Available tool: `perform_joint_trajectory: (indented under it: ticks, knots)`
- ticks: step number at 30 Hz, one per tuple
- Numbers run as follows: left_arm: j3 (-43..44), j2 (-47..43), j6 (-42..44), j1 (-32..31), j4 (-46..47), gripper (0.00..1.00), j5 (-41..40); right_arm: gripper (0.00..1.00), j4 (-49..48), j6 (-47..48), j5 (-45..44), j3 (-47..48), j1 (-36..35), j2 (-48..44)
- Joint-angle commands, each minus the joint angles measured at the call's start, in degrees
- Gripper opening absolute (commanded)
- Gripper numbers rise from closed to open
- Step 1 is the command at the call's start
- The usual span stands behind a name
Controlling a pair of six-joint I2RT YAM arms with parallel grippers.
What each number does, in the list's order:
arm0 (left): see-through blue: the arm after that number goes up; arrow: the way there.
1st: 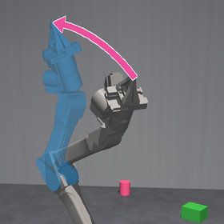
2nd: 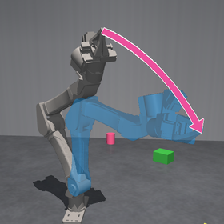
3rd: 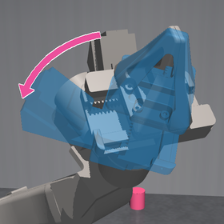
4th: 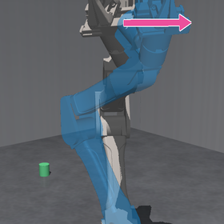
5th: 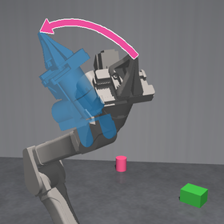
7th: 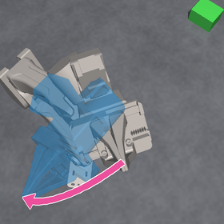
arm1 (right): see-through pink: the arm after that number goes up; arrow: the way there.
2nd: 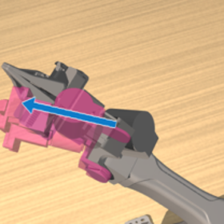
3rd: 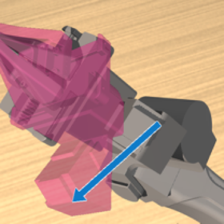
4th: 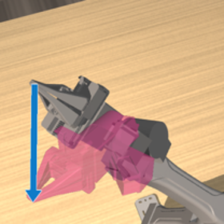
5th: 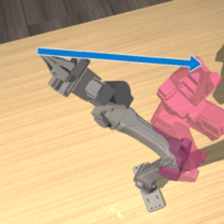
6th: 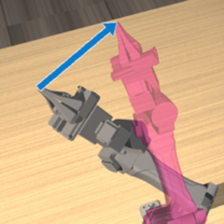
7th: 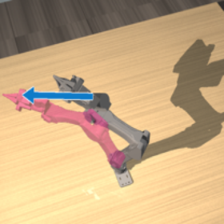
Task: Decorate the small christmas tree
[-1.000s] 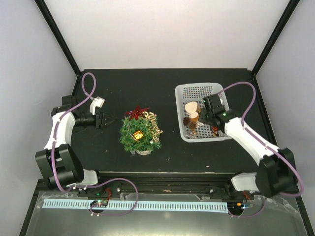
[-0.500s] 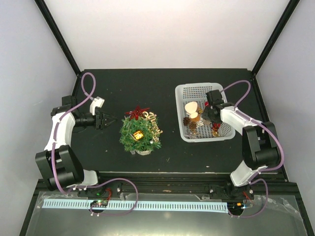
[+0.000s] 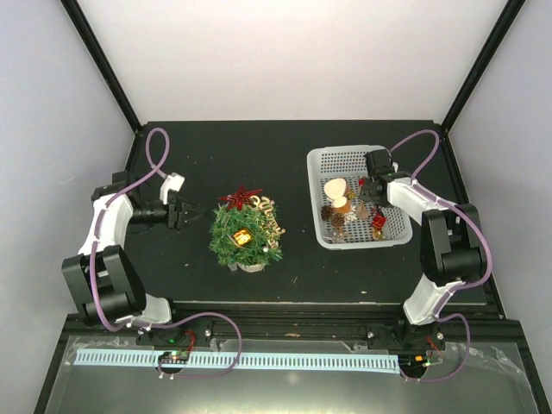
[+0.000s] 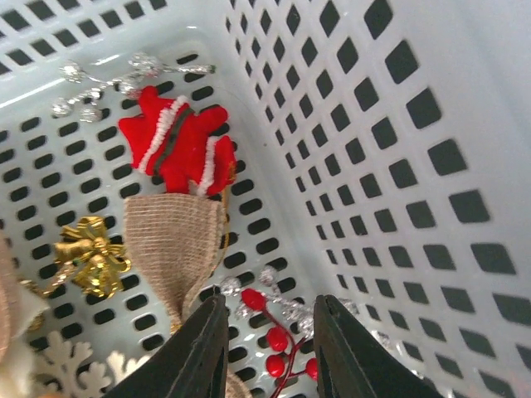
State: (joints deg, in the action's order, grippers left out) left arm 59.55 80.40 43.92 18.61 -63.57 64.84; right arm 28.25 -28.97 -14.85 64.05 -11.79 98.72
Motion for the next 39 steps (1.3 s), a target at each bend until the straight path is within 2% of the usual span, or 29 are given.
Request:
perform_joint_trajectory:
  ticks: [1, 9, 21, 29, 39]
  knots:
    - [2.1, 2.3, 7.1, -0.4, -5.1, 0.74, 3.0, 0.32, -2.0, 2.7, 0.0, 1.0, 1.6, 1.8]
    - [3.1, 5.1, 12.2, -0.4, -9.5, 0.74, 5.0, 0.31, -4.8, 4.1, 3.2, 0.6, 2.4, 3.6]
    - [3.2, 6.3, 14.6, -0.3, -11.0, 0.74, 5.2, 0.27, -5.2, 3.8, 6.2, -0.3, 2.3, 6.1]
    - [3.5, 6.6, 15.3, -0.3, -12.0, 0.75, 5.6, 0.02, -5.1, 3.4, 5.9, -0.8, 2.4, 4.6]
    - [7.6, 3.1, 14.8, 3.6, -13.5, 0.77, 2.7, 0.01, -3.8, 3.5, 2.1, -2.1, 2.0, -4.4]
